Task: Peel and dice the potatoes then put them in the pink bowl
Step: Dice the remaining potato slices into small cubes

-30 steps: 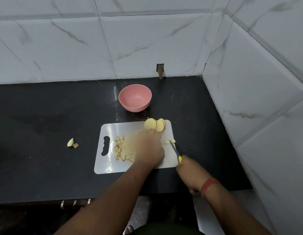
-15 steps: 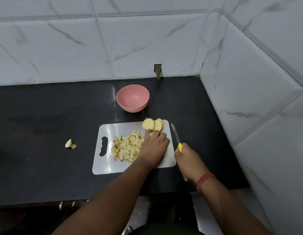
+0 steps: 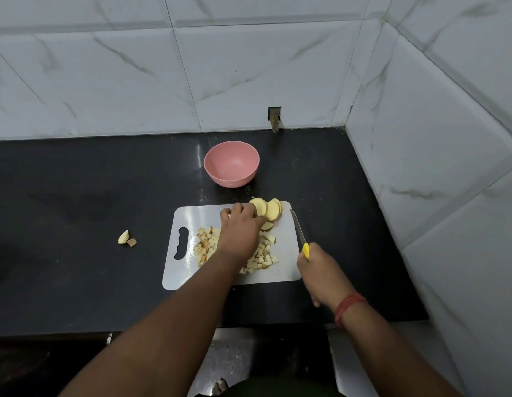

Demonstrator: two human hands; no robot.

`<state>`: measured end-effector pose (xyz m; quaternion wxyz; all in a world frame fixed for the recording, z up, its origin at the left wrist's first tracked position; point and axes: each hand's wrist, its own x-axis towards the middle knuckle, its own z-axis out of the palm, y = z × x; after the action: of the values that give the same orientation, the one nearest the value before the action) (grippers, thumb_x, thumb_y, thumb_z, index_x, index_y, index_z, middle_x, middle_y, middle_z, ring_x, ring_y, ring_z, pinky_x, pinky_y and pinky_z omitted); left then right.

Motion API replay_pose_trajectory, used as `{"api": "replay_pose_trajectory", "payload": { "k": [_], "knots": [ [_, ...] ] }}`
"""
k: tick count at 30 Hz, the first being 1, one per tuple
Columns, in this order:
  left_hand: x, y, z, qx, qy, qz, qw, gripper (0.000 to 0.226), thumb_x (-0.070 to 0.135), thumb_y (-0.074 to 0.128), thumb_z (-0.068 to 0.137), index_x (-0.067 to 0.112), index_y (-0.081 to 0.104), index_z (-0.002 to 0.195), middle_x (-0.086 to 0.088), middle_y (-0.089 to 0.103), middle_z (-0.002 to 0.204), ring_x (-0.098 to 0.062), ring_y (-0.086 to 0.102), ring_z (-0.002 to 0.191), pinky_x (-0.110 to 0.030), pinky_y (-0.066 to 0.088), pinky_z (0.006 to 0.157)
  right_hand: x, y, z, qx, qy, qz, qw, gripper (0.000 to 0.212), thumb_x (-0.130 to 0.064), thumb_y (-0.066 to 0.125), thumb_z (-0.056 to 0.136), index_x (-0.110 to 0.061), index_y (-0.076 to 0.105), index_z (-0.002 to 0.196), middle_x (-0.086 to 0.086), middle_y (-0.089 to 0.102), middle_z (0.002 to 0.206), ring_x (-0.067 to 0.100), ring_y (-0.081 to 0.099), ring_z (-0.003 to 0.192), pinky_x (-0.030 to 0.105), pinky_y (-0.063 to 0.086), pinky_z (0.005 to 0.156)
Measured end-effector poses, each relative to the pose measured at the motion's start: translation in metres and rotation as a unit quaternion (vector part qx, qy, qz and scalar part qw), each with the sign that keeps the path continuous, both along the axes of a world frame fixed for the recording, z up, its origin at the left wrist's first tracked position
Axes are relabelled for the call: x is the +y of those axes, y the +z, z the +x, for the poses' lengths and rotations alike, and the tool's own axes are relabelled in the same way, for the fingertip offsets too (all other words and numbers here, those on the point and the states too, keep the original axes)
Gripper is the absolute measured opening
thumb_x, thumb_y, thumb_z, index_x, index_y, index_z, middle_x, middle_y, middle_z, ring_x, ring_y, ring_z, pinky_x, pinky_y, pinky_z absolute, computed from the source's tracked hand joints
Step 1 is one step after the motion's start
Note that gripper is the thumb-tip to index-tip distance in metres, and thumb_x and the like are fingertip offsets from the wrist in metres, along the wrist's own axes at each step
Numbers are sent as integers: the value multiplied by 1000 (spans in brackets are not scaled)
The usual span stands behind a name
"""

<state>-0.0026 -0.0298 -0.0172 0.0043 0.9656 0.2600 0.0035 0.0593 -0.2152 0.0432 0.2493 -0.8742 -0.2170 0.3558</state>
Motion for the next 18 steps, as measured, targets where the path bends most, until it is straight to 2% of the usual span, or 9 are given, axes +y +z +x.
{"api": "replay_pose_trajectory", "payload": {
  "k": [5,13,18],
  "knots": [
    [5,7,13,50,-26,26,998,45,34,66,94,36,57,138,-3,48,135,-27,39,125,-48,31,108,-1,0,0,-1,5,9,1000,19,-31,34,101,-14,44,100,7,54,85,19,53,50,20,39,37],
    [6,13,28,106,-10,52,993,41,36,68,91,24,64,131,-7,49,139,-29,40,125,-51,35,104,1,0,0,-4,10,-10,1000,21,-33,33,102,-17,44,109,5,54,88,18,56,56,22,42,41],
    [9,14,30,96,-11,47,994,47,41,69,91,20,61,132,-7,50,137,-28,42,123,-50,37,103,2,0,0,-11,14,-14,1000,20,-33,32,103,-18,45,107,4,54,88,18,57,59,23,43,42]
  ]
}}
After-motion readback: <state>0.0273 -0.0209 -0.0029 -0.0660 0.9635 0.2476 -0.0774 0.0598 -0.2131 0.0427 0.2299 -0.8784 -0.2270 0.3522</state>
